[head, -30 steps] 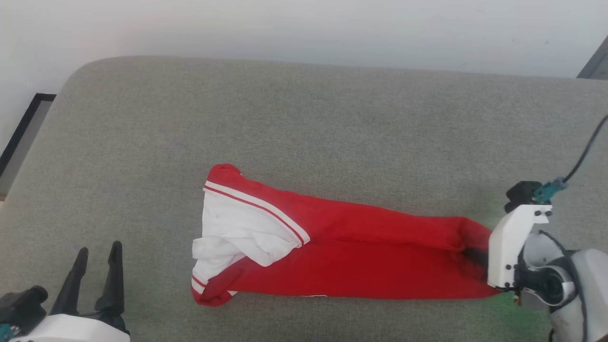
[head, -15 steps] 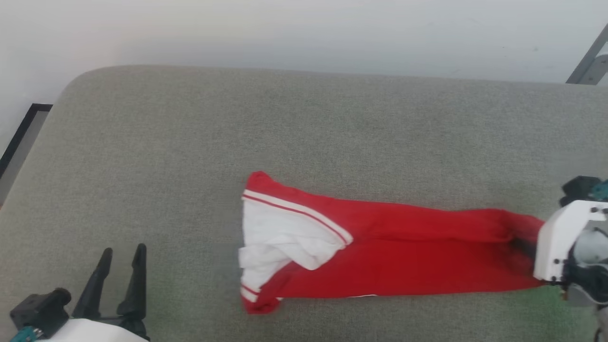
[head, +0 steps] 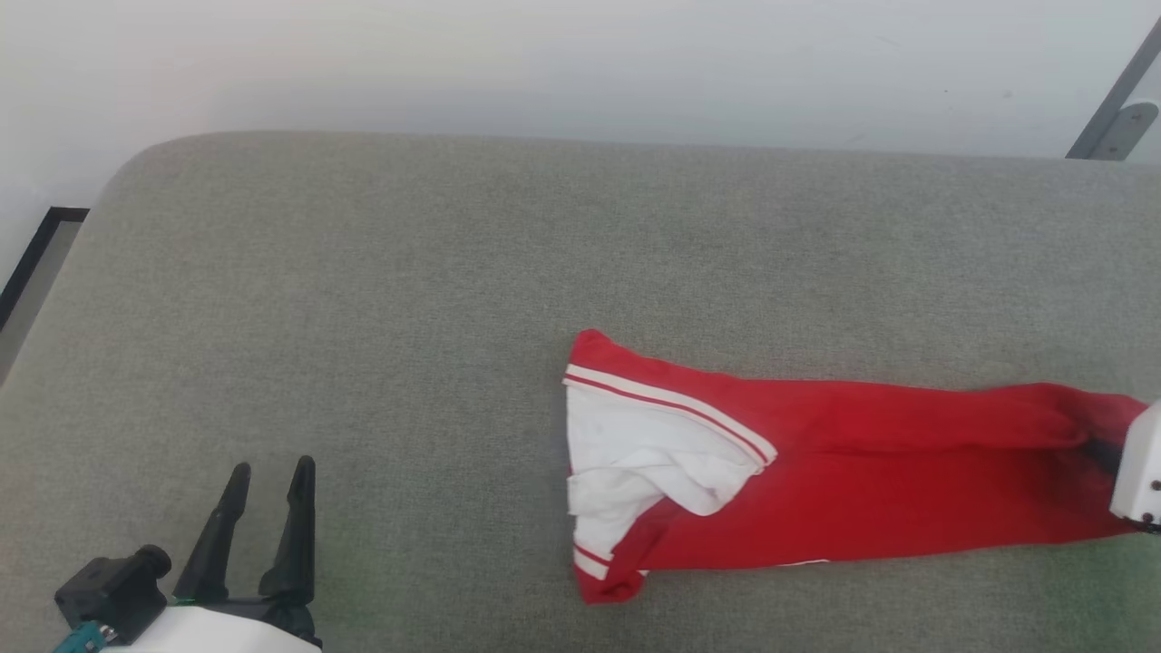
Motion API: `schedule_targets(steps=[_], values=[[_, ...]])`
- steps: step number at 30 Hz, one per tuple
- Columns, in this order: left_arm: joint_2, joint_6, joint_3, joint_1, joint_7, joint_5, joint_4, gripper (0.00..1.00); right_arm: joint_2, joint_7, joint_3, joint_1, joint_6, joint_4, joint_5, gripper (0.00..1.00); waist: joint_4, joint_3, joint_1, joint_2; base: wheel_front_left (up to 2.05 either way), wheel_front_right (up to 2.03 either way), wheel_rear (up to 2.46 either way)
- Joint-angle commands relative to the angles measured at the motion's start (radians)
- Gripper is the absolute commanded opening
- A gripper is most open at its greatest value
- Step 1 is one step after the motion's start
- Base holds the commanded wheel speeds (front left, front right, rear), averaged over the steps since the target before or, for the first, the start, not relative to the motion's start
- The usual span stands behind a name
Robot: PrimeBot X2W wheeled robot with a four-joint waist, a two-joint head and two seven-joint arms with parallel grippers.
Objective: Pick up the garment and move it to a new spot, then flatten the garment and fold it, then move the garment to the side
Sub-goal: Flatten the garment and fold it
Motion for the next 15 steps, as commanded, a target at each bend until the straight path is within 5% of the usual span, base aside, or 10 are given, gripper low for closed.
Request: schedule_targets(steps=[1,9,15], values=[[-0.004,-0.002,-0.001,0.009,-0.004,0.005,-0.008,1.00,-0.007,-0.009,-0.016,-0.010,-0.001,0.007,-0.014,0.00,-0.002,-0.001,0.0000,-0.0001,0.00,0.00,0.00],[-0.007,-0.002,0.003,0.006,-0.005,0.008,-0.014,1.00,-0.004,0.013,-0.040,-0.014,-0.001,-0.007,-0.032,0.00,-0.012,-0.007,0.0000,-0.0001,0.00,0.00,0.00],[-0.003,-0.002,0.006,0.015,-0.005,0.009,-0.014,1.00,0.035,0.109,-0.018,0.011,-0.001,-0.127,0.033,0.00,-0.020,-0.014,0.0000,-0.0001,0.00,0.00,0.00]])
